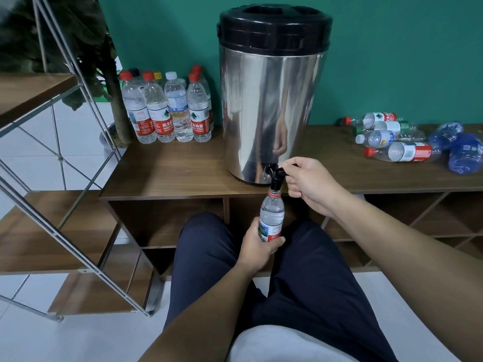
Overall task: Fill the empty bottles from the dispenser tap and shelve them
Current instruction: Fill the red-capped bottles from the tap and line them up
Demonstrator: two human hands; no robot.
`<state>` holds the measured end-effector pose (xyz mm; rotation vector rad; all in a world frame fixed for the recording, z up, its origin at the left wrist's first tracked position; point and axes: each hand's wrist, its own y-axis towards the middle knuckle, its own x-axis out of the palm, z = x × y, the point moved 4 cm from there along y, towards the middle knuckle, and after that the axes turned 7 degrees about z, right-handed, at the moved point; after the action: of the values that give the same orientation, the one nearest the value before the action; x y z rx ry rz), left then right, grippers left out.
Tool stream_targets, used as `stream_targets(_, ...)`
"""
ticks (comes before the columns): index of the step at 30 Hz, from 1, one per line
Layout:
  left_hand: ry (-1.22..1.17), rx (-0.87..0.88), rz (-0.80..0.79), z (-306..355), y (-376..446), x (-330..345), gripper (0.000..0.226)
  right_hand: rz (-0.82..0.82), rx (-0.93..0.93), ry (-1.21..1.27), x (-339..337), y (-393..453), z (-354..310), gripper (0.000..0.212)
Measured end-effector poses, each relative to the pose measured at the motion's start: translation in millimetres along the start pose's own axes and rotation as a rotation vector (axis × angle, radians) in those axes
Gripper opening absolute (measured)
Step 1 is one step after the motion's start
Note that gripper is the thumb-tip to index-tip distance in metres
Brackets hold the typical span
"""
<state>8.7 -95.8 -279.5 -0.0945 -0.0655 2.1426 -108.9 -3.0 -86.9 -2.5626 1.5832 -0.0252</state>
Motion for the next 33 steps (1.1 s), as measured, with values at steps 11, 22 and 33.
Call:
stream_targets(11,-0.02,-0.008,-0.004,0.9,-1.1,-0.6,0.052,0.04,-0.012,-0.031,-0.4,-6.3,-3.4,0.016)
stream_targets(22,-0.035,-0.011,-0.034,2.1,-2.2,-3.0,0.049,0.144,-0.505,-0.69,8.6,-19.0,-42.5,0.024)
stream_targets(33,-0.009,-0.045,-0.058,-7.8,-1.8,-8.8,0.052,0.243,-0.374,-0.632,-62.7,18.8,-6.1,0.025)
